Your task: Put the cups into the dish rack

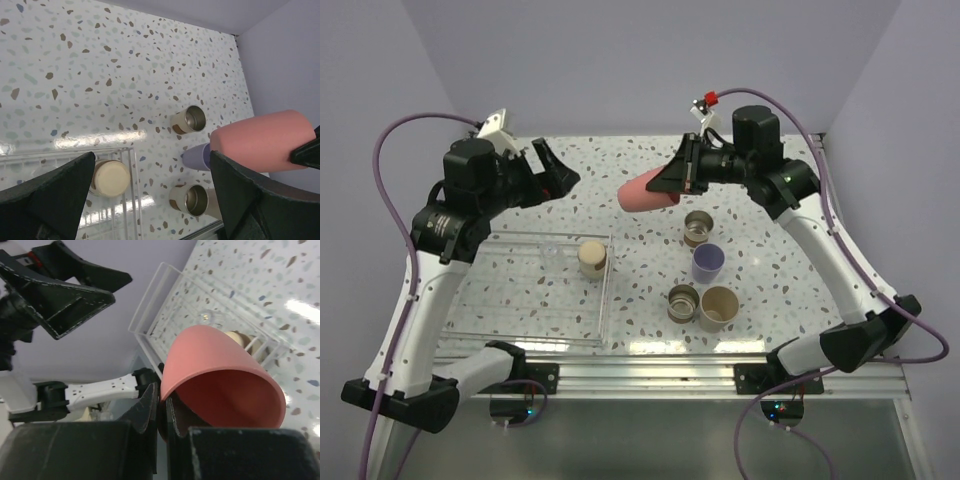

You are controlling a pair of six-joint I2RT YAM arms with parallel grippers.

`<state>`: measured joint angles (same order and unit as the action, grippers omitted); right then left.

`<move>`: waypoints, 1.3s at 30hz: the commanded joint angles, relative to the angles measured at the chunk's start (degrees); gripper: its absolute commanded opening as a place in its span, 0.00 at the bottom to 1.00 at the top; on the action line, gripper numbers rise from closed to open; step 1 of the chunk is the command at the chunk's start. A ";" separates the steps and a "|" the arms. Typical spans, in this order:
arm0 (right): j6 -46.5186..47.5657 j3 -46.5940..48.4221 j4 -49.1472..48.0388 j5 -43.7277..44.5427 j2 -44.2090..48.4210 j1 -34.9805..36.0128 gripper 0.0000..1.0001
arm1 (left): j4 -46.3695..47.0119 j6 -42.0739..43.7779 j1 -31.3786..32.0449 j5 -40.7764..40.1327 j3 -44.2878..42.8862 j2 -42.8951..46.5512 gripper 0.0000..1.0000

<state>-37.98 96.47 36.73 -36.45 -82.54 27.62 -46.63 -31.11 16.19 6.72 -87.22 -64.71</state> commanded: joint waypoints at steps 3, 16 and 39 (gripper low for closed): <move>-13.33 -3.56 -15.87 -9.16 2.30 1.47 0.00 | 10.84 -13.69 0.07 6.73 9.67 8.79 1.00; -54.65 -21.15 -66.51 -8.73 3.45 1.65 0.00 | 34.05 -22.32 0.08 21.48 17.87 14.34 1.00; -67.67 -19.65 -82.87 -5.48 -4.73 7.01 0.00 | 56.39 -26.81 -0.10 25.36 27.28 19.00 1.00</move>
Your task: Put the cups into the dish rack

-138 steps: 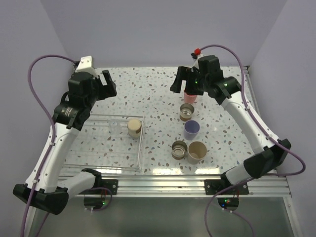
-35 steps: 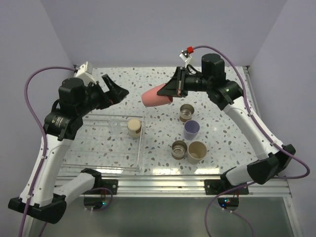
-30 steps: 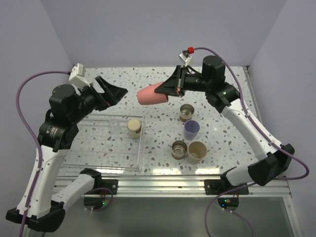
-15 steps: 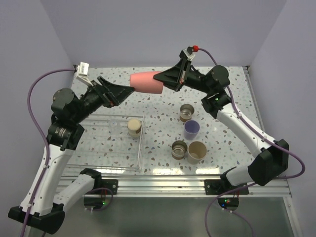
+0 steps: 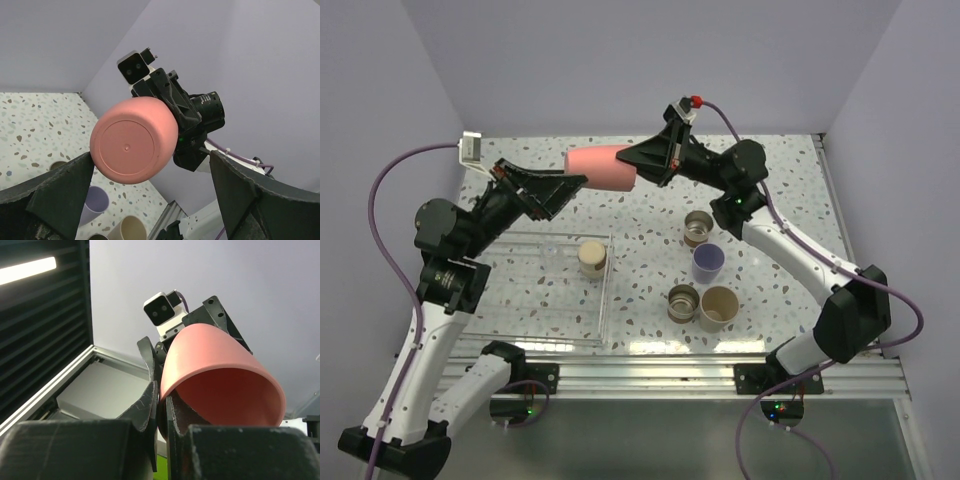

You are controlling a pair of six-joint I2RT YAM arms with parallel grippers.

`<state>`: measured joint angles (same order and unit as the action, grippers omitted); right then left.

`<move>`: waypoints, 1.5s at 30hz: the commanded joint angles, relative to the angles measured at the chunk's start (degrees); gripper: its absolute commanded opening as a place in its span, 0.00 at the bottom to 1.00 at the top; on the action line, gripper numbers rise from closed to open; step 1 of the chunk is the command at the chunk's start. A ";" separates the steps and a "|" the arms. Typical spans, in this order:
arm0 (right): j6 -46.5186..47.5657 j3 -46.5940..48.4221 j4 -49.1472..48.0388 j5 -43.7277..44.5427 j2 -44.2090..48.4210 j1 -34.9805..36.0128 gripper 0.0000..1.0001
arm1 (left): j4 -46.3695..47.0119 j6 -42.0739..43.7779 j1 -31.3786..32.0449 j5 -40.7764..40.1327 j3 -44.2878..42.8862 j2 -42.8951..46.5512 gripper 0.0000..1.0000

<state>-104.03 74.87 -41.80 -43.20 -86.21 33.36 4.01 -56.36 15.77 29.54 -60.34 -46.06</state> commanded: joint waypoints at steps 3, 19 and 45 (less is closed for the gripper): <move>-2.05 2.30 -4.34 1.36 -1.67 2.05 0.00 | 4.17 -0.95 0.14 0.96 0.75 1.15 1.00; -4.08 0.10 -6.01 2.06 -1.94 5.57 0.00 | -2.43 2.48 0.05 -7.39 -0.49 3.96 0.94; -7.86 -3.94 -14.18 10.42 -3.96 5.75 0.00 | -3.75 2.31 0.05 -5.72 -0.22 3.79 0.40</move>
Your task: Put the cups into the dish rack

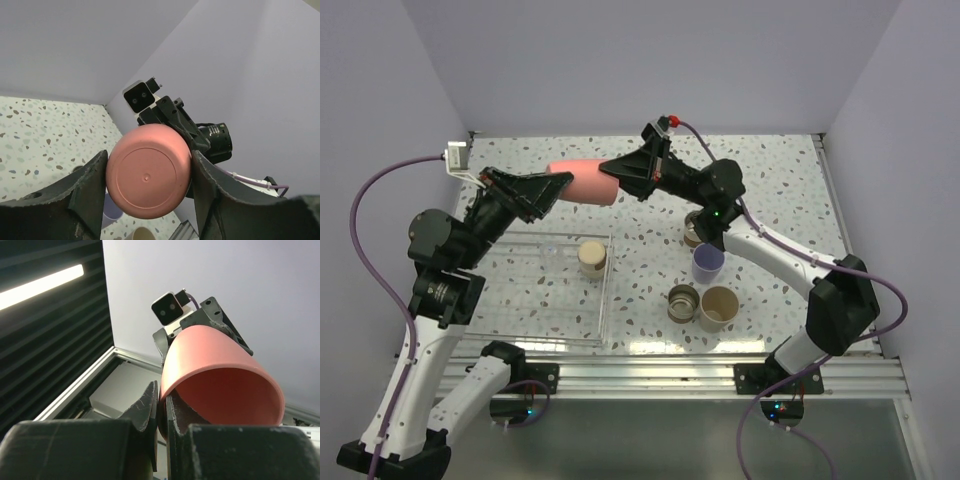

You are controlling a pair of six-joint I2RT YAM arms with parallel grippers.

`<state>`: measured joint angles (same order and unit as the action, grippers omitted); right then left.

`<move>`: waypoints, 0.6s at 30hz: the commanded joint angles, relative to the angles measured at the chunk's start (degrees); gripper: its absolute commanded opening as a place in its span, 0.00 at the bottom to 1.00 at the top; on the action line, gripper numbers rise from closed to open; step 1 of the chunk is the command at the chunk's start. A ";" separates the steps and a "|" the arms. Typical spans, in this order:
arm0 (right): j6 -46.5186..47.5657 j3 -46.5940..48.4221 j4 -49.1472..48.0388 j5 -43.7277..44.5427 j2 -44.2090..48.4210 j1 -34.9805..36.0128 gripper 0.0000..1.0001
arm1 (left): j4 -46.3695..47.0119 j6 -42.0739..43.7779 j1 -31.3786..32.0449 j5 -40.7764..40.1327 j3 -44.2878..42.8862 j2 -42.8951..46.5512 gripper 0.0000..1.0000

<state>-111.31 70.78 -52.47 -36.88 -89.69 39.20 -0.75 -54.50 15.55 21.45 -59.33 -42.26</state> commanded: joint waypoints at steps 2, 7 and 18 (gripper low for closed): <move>-0.67 0.14 -3.61 3.84 -0.66 -0.18 0.00 | 0.84 0.62 0.27 2.19 -1.66 -0.28 0.34; 0.30 -0.30 -2.91 2.43 -0.40 -0.18 0.00 | 0.84 0.97 0.27 1.66 -2.28 -0.89 0.27; 4.26 -6.08 0.26 -3.01 3.55 -2.80 0.75 | -10.92 6.06 0.27 -2.98 -7.19 -2.04 0.03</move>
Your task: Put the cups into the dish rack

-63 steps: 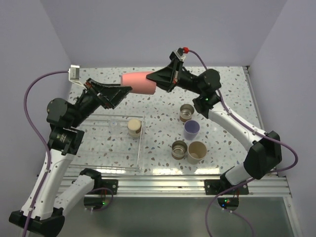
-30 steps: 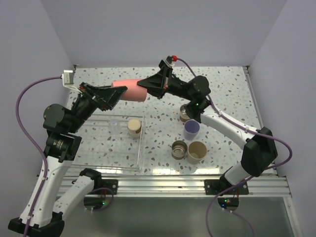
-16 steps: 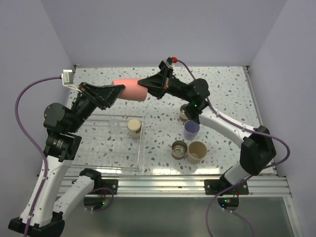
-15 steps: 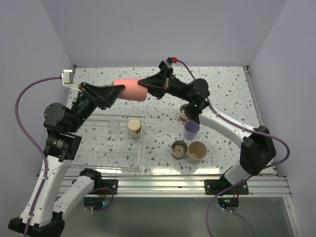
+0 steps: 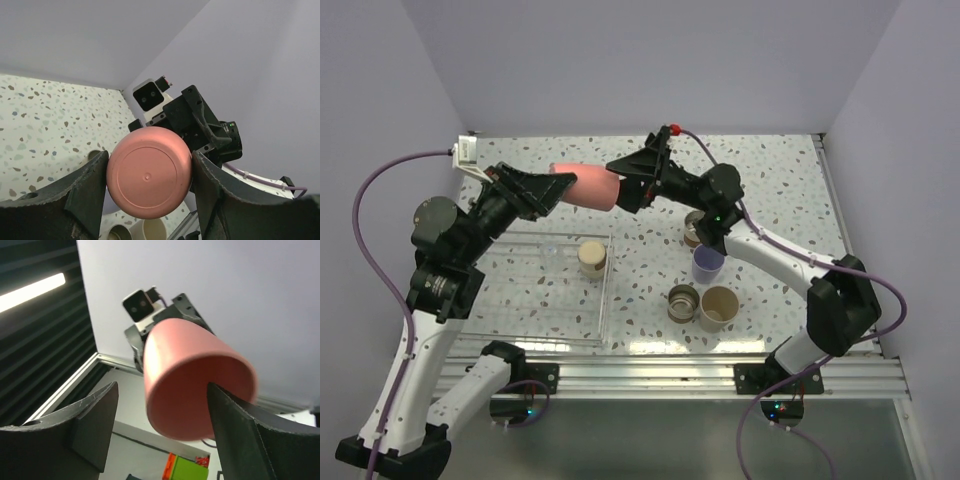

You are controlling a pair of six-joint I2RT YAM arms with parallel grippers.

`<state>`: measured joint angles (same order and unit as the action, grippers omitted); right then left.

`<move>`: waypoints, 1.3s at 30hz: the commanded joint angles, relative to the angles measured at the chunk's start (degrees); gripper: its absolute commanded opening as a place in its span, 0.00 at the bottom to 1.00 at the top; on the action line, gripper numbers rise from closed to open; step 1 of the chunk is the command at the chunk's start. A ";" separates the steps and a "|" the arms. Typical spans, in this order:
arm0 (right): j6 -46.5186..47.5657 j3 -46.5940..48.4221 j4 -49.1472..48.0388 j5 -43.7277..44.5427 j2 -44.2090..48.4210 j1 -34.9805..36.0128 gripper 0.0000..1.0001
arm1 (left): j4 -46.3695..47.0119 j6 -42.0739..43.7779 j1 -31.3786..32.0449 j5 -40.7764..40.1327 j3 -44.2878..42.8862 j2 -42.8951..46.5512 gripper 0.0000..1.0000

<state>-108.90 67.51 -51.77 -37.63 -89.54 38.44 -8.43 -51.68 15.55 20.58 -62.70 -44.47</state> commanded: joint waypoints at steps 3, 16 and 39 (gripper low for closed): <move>2.02 -8.69 -0.53 -4.12 7.08 -5.89 0.75 | -8.26 5.61 0.27 -5.63 -6.02 0.00 0.00; 30.13 -12.67 41.25 -10.98 19.04 -11.80 0.74 | -45.61 14.94 0.27 -39.45 -22.73 -12.48 0.00; 37.01 -11.34 51.59 -11.68 20.19 -7.94 0.68 | -48.63 9.85 -26.09 -52.84 -5.52 -22.06 0.00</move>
<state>-73.43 53.36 -1.02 -47.59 -70.35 29.93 -62.30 -40.58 -7.11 -32.62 -70.89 -66.17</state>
